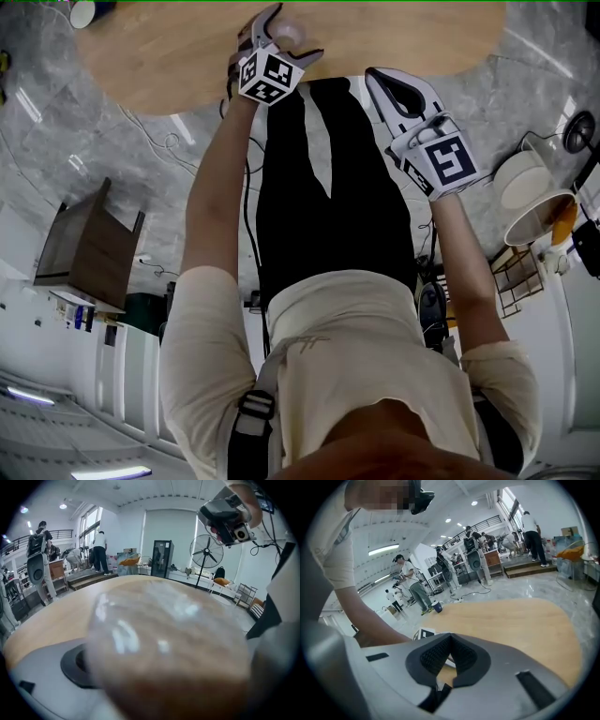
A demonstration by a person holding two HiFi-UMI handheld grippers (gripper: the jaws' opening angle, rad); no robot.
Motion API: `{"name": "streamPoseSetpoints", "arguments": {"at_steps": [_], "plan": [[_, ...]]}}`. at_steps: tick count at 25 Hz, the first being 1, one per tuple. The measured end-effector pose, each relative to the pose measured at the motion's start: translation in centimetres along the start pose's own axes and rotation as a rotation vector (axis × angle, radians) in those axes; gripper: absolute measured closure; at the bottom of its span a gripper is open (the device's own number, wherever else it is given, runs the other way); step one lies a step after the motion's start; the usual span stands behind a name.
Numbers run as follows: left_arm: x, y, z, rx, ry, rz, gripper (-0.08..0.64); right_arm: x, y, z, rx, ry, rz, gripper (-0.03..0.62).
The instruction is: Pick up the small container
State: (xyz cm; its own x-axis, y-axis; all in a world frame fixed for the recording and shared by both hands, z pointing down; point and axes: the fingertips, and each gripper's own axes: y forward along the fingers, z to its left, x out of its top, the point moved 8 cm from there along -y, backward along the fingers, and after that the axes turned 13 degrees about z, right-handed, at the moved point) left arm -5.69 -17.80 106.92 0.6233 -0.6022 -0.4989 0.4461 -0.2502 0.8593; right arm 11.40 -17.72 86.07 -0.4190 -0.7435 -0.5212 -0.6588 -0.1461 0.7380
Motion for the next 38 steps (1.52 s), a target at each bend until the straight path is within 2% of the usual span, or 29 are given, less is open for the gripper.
{"name": "streamPoseSetpoints", "arguments": {"at_steps": [4, 9, 12, 15, 22, 26, 31, 38], "plan": [[0.0, 0.4, 0.5, 0.026, -0.019, -0.021, -0.012, -0.1, 0.2, -0.8, -0.003, 0.012, 0.000, 0.592], [-0.1, 0.3, 0.2, 0.067, 0.011, -0.027, 0.047, -0.7, 0.1, -0.8, 0.005, 0.016, 0.008, 0.592], [-0.3, 0.3, -0.1, 0.061, 0.045, -0.033, 0.087, -1.2, 0.6, -0.6, 0.015, 0.026, 0.016, 0.592], [-0.2, 0.6, -0.2, 0.053, 0.064, -0.035, 0.095, -1.6, 0.8, -0.7, 0.022, 0.029, 0.021, 0.592], [0.0, 0.7, 0.0, 0.046, 0.066, -0.033, 0.095, -2.1, 1.3, -0.6, 0.027, 0.037, 0.027, 0.592], [-0.1, 0.5, 0.1, 0.039, 0.064, -0.034, 0.133, -2.1, 1.3, -0.3, 0.022, 0.042, 0.023, 0.592], [0.0, 0.4, 0.2, 0.034, 0.046, -0.015, 0.137, -2.4, 1.3, -0.3, 0.025, 0.053, 0.011, 0.592], [0.7, -1.4, 0.8, 0.055, -0.041, -0.046, 0.138, -2.7, 1.2, 0.5, 0.025, 0.054, 0.007, 0.592]]}}
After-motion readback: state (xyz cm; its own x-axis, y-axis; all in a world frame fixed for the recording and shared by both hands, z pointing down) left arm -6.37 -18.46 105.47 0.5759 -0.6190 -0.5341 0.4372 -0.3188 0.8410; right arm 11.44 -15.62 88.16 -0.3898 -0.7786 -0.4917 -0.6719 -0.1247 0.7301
